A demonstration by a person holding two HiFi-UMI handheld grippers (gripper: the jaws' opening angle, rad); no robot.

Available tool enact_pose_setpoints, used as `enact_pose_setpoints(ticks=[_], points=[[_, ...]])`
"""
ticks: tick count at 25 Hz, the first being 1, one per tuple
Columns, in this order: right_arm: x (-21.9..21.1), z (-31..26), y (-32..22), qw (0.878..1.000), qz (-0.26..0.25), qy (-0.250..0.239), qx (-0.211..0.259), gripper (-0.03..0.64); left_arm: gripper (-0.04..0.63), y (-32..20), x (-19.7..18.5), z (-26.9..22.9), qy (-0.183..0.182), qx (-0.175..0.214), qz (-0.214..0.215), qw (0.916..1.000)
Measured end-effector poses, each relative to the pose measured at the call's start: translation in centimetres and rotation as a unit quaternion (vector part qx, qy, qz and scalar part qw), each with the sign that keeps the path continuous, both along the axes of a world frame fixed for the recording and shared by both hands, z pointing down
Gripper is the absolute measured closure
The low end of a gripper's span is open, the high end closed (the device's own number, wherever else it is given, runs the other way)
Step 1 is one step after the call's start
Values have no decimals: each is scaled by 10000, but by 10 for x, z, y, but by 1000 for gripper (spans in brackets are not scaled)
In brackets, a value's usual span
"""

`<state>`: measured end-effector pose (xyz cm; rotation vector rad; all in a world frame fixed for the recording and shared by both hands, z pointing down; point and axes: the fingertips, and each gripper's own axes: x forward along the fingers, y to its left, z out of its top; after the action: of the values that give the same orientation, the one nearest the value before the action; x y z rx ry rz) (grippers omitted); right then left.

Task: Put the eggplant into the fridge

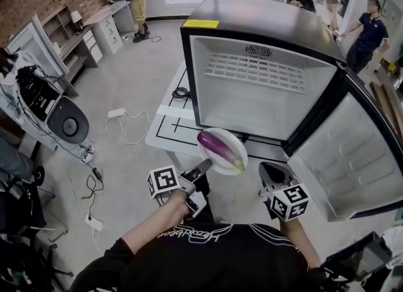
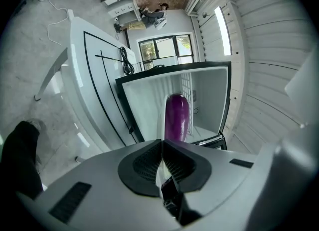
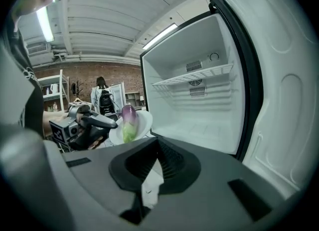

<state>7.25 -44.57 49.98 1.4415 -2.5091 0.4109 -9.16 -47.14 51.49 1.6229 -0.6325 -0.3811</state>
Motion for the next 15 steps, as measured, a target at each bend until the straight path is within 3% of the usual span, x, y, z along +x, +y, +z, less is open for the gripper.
enact_pose_setpoints(ticks=[15], points=[[28,1,-47,9979,650,-43,-35,609,577,-78,40,20,-499,-148,575,9970]])
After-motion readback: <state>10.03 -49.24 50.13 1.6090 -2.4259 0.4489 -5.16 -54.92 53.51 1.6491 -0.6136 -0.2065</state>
